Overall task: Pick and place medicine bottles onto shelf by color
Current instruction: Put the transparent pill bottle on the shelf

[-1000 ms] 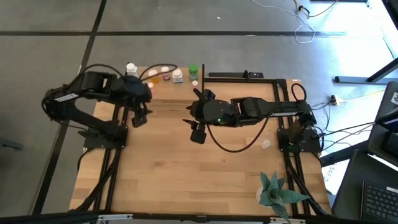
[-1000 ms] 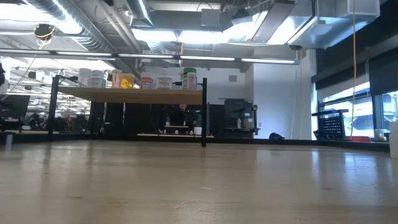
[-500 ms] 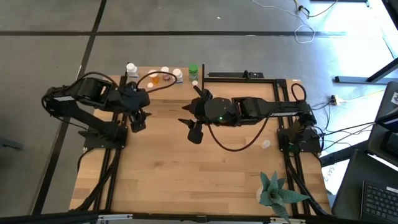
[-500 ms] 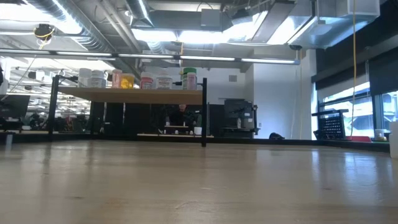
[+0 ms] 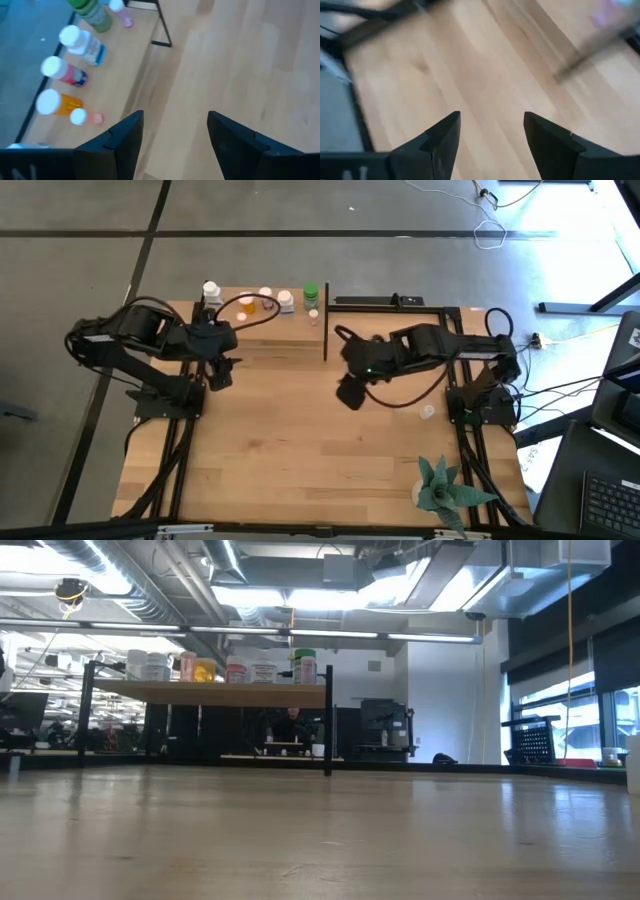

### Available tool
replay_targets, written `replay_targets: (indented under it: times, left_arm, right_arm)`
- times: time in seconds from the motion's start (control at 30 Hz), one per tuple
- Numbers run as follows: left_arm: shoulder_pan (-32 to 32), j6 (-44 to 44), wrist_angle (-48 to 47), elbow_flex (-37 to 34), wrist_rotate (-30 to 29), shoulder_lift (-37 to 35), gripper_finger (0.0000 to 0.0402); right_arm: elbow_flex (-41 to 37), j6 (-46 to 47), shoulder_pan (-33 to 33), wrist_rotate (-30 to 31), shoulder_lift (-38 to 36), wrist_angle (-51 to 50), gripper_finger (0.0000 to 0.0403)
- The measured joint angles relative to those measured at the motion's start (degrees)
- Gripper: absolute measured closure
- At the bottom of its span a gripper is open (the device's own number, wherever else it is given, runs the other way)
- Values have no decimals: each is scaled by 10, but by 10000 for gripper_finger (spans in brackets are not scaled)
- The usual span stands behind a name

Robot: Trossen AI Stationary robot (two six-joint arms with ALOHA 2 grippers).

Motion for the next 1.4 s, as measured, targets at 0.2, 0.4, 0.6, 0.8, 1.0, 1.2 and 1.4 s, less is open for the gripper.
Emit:
replay_targets:
  times: [0.2,0.4,0.6,0.8,1.0,1.2,1.4]
  left_arm:
    - [0,-3,4,0,-51,-1,188]
    - [0,-52,4,0,-90,-1,188]
    - [0,-88,4,0,-110,-1,188]
    - [0,-101,4,0,-120,-1,188]
    - [0,-103,4,0,-130,-1,188]
    - [1,-103,4,0,-166,-1,188]
    - [0,-103,4,0,-177,-1,188]
  right_arm:
    - [-1,53,0,-39,-3,-168,182]
    - [-1,-24,3,-103,-18,-168,182]
    - [-43,-81,20,-103,-68,-165,182]
    - [-164,1,23,-105,-156,-169,182]
    - [-310,241,-1,-115,-236,-168,182]
    - [-419,351,-14,-129,-266,-166,182]
    - [-516,352,-30,-165,-268,-159,182]
